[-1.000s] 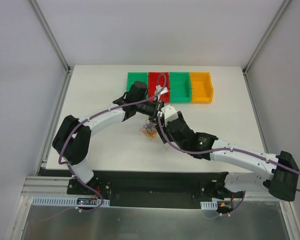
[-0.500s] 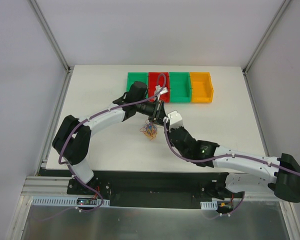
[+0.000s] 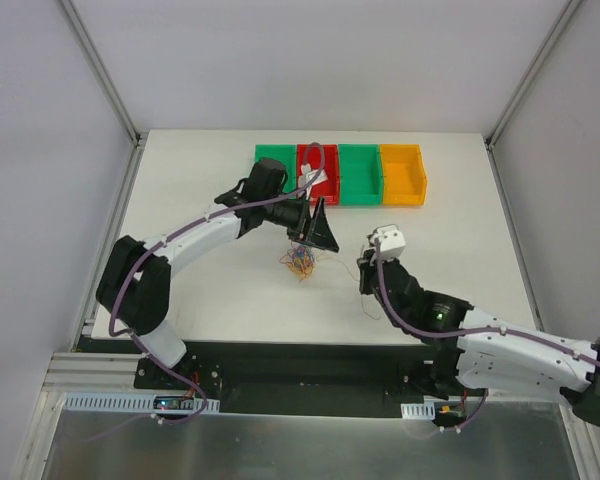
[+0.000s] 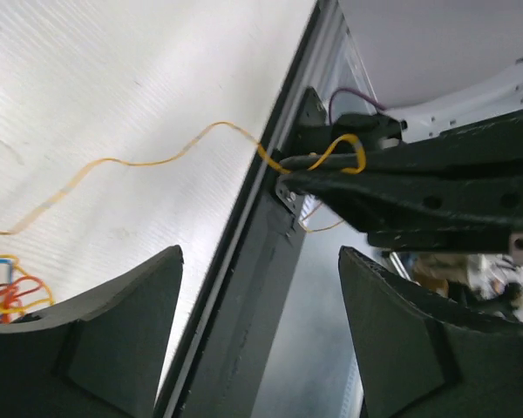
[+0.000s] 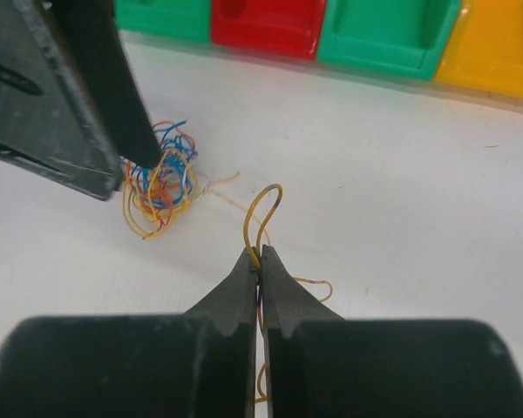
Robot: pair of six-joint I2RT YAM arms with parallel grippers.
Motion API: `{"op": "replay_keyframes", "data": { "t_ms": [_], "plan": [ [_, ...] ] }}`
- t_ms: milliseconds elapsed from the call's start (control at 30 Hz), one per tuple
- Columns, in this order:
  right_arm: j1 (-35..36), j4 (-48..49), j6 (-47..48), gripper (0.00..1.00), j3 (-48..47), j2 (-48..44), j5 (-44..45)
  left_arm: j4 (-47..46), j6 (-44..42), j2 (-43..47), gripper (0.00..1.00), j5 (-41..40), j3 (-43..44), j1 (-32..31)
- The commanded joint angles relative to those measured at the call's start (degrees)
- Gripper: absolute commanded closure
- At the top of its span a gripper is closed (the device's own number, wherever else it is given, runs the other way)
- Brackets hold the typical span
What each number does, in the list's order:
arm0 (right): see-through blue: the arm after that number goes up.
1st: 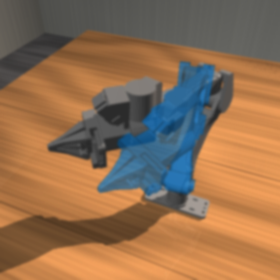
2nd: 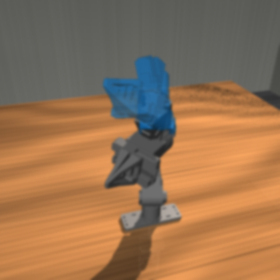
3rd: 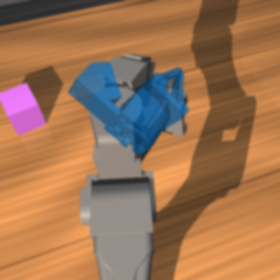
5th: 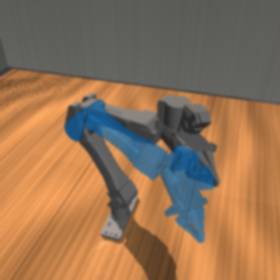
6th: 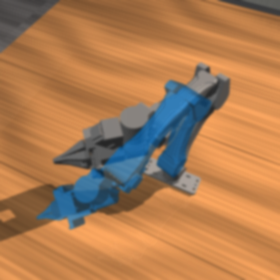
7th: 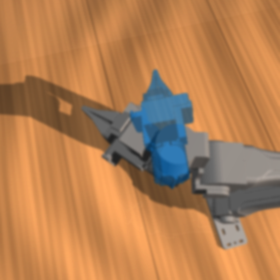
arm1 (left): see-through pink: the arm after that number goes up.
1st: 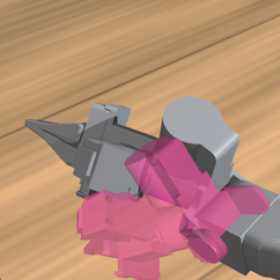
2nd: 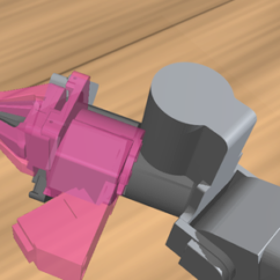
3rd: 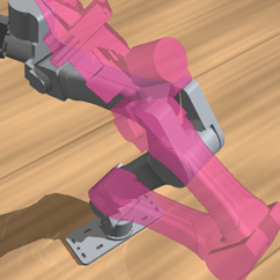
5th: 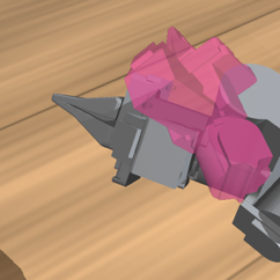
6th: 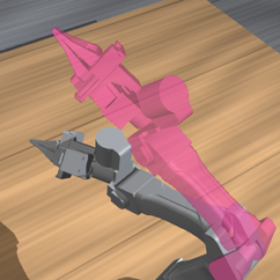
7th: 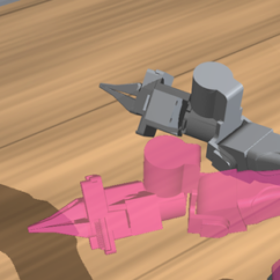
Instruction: Untangle the cables
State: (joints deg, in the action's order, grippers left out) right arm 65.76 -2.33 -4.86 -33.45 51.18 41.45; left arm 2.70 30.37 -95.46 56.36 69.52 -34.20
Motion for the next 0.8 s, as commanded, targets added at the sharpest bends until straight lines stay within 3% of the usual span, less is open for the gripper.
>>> {"op": "replay_keyframes", "data": {
  "t_ms": [0,133,300,567,767],
  "plan": [
    [-4.0,-5.4,-1.5,1.00,-5.3,-6.3,2.8,5.9,-8.2,6.5,0.28,-6.9,3.4,3.8],
    [-11.1,-9.5,2.6,1.00,-12.5,-8.6,1.6,6.5,-8.7,8.8,0.28,-10.7,2.8,6.5],
    [-24.5,-12.2,6.8,1.00,-23.1,-4.7,-6.0,6.8,-8.3,7.9,0.28,-10.6,2.8,6.8],
    [-40.7,-6.4,15.5,1.00,-36.9,9.5,-11.3,7.0,-6.8,5.6,0.27,-7.5,3.6,6.9],
    [-48.0,-0.3,17.3,1.00,-45.5,21.8,-14.5,6.9,-5.0,5.1,0.27,-6.3,3.9,6.9]
  ]
}}
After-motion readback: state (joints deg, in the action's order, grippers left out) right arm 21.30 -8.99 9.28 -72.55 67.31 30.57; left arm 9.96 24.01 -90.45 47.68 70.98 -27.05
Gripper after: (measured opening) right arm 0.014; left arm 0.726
